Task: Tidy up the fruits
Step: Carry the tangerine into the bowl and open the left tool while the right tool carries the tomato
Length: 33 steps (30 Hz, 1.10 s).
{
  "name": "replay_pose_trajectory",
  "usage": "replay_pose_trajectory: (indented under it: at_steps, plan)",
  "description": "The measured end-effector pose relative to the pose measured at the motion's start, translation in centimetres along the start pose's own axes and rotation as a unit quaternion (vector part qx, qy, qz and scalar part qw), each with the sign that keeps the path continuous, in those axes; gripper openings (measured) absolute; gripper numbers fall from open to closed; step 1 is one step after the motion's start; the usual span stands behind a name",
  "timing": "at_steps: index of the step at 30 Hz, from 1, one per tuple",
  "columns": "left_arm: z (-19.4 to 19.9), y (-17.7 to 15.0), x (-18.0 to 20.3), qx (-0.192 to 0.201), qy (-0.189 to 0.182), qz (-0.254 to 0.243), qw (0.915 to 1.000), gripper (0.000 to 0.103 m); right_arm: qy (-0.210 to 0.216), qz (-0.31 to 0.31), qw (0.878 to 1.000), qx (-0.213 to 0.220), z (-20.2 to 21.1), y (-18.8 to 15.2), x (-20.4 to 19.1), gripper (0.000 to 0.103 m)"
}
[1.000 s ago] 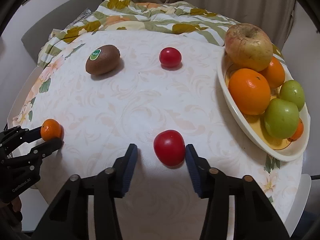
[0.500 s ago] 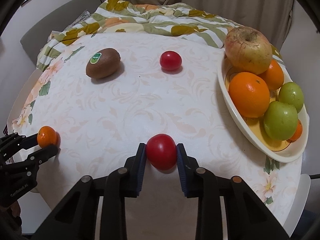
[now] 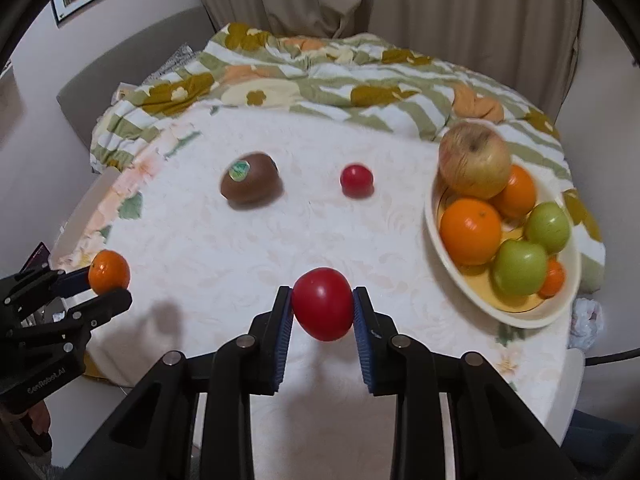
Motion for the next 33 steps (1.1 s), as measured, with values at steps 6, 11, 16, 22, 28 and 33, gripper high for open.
replay_pose_trajectory:
  at_steps: [6, 11, 16, 22, 28, 33]
  plan:
    - [3.0, 2.2, 2.4, 0.027, -0.03, -0.044, 0.9982, 0.044, 0.001, -0.019, 1.0, 0.011, 3.3, 0.5, 0.5, 0.027]
    - [3.9, 4.9, 4.6, 0.046, -0.05, -0.06, 0.9959, 0.044, -0.004, -0.039, 0.999, 0.031, 5.9, 1.0, 2.2, 0.027]
    - [3.8, 7.5, 7.1, 0.058, -0.062, -0.076, 0.9935, 0.044, -0.014, -0.052, 0.997, 0.052, 7.6, 1.9, 4.5, 0.027]
    - [2.2, 10.4, 10.5, 0.063, -0.067, -0.078, 0.9927, 0.044, -0.02, -0.055, 0.996, 0.063, 8.1, 3.0, 8.4, 0.027]
    - [-0.9, 13.5, 14.7, 0.056, -0.08, -0.081, 0.9919, 0.044, -0.018, -0.062, 0.996, 0.067, 7.4, 4.0, 13.3, 0.027]
    - [-4.3, 15.9, 18.5, 0.043, -0.09, -0.086, 0.9913, 0.044, -0.014, -0.069, 0.995, 0.066, 6.3, 4.8, 17.4, 0.027]
Point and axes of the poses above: each gripper's, at about its wrist camera, not at the fingertips, and z roughly against the way its jaws point, x to its right, y to its top, the point moved 5 cm from there along -z, roughly the way its jaws point, and after that the axes turned 6 degrees about -y, right-handed, at the moved point
